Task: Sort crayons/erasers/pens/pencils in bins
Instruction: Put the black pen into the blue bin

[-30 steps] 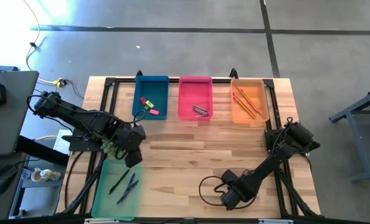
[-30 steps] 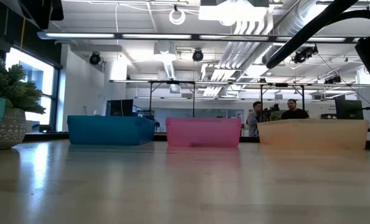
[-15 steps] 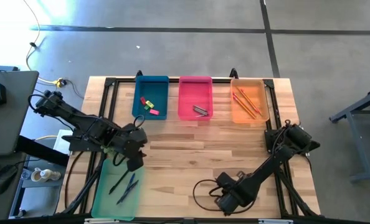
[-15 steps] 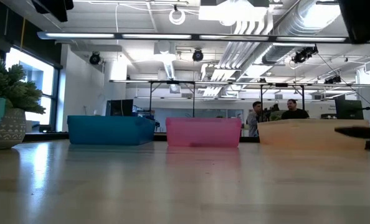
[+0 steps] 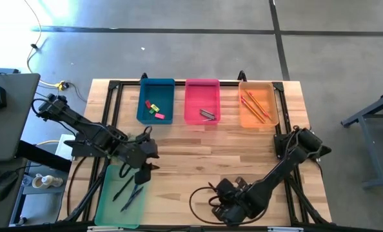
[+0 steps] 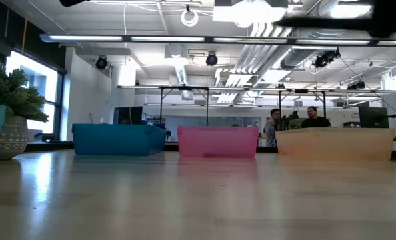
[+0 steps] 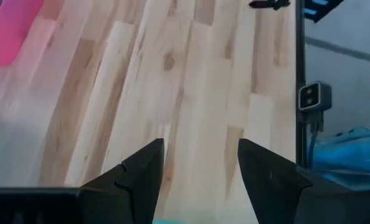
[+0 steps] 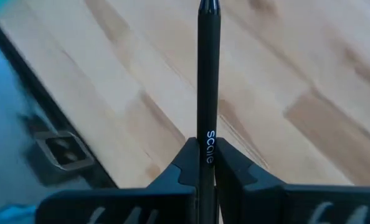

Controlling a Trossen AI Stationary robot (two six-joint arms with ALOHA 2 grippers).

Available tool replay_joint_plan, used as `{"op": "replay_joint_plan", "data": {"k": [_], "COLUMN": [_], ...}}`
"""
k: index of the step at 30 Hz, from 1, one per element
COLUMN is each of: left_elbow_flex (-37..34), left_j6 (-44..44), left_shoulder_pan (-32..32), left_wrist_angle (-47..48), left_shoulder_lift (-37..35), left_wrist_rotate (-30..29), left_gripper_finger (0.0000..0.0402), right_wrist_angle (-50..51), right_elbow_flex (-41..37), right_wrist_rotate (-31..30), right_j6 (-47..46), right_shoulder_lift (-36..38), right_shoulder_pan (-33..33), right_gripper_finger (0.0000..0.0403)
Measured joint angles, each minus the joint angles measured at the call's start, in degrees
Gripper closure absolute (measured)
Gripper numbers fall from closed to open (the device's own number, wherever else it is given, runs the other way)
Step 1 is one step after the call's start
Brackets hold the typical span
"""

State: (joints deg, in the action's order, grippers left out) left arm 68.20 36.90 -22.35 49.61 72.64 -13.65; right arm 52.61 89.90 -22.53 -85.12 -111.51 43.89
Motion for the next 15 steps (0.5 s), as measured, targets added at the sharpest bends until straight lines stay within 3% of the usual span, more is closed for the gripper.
{"op": "replay_joint_plan", "data": {"k": [15], "left_elbow_flex": [-0.02], "left_j6": [-6.74], "left_shoulder_pan": [-0.74], "left_wrist_angle": [-18.34], "left_shoulder_lift": [-0.04], "left_wrist_rotate": [0.47], "left_gripper_finger": [0.0209], "right_wrist_angle": [4.11], "right_elbow_flex": [13.86], "right_wrist_rotate": [-20.13], "right_j6": [9.94], "right_shoulder_lift": [0.1], "right_shoulder_pan": [-0.8], "right_gripper_finger": [0.0396]}}
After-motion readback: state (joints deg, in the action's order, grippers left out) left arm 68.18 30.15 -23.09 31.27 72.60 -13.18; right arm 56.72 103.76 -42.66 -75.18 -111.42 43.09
